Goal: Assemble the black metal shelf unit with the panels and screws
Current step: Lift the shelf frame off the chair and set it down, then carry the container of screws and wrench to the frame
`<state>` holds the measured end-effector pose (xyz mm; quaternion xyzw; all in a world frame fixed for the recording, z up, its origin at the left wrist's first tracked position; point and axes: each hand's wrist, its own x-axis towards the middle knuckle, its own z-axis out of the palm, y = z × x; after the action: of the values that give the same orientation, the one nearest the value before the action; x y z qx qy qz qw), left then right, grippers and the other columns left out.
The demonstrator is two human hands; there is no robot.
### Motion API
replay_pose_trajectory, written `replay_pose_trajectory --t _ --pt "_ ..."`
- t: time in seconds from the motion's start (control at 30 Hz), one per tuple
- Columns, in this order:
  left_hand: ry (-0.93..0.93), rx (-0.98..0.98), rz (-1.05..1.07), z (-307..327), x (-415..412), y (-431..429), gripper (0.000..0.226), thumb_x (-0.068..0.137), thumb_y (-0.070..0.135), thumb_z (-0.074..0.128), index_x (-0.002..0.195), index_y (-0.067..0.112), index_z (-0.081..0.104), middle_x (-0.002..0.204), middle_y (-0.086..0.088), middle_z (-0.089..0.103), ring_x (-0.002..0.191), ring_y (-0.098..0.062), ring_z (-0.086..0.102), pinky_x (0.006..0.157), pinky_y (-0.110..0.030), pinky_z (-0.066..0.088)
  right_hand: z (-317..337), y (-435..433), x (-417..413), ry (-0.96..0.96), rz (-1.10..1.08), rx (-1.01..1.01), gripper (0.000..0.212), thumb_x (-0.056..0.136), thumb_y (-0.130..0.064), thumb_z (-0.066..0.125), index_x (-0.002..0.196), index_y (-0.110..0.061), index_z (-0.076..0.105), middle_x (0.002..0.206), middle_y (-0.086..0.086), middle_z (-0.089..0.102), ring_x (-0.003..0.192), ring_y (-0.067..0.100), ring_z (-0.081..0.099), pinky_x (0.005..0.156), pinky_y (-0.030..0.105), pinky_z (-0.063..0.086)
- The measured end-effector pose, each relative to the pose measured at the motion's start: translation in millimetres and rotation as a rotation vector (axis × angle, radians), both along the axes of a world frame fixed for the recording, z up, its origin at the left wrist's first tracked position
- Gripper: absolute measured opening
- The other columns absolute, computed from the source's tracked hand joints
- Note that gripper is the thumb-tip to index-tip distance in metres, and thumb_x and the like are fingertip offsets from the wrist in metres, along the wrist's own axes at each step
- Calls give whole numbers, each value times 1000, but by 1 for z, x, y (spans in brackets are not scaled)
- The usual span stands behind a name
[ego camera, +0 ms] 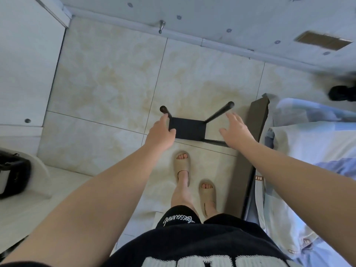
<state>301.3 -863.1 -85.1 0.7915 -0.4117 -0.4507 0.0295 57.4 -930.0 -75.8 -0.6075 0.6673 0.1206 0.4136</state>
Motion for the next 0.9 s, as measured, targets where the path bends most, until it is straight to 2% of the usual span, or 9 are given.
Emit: replay_pose_trajectory --t 0.1,0.23,0.4,0.57,0.73,0.9 --pt "-77 -6 -108 22 -15 24 61 97 32 46 155 25 26 157 -2 35 136 -32 41 104 -48 43 21 20 -9 26 127 -6 66 104 -29 47 161 -26 15 170 0 10 153 33 17 119 52 26" --pt "-203 -68 -198 52 -41 71 63 99 45 44 156 27 25 165 -3 19 150 -29 14 116 -48 23 50 52 -25 64 364 -137 67 104 -41 43 161 -28 10 170 -1 6 156 26 6 122 53 16" --pt "-310 -137 -146 87 -82 143 68 97 58 38 157 34 14 168 0 1 154 -29 -4 122 -53 6 77 100 -49 38 600 -280 67 104 -51 36 158 -36 -1 170 -2 -1 156 26 -5 124 52 4" --pt "-433 -224 -70 115 -119 227 75 93 69 30 156 39 1 168 1 -10 152 -29 -16 120 -55 -7 93 153 -71 -11 811 -396 69 103 -57 29 157 -39 -11 169 -6 -10 155 26 -13 123 52 -5" --pt "-518 -244 79 146 -145 303 81 88 76 20 156 40 -3 166 5 -18 150 -23 -25 118 -53 -14 118 197 -63 -107 1005 -464 71 101 -60 28 159 -39 -8 169 -8 -11 155 24 -16 121 50 -10" --pt "-643 -285 268 187 -150 369 80 88 78 16 157 41 -1 166 7 -19 149 -20 -28 119 -52 -14 162 241 -22 -266 1188 -551 71 101 -60 26 160 -38 -7 169 -8 -12 155 24 -17 122 49 -9"
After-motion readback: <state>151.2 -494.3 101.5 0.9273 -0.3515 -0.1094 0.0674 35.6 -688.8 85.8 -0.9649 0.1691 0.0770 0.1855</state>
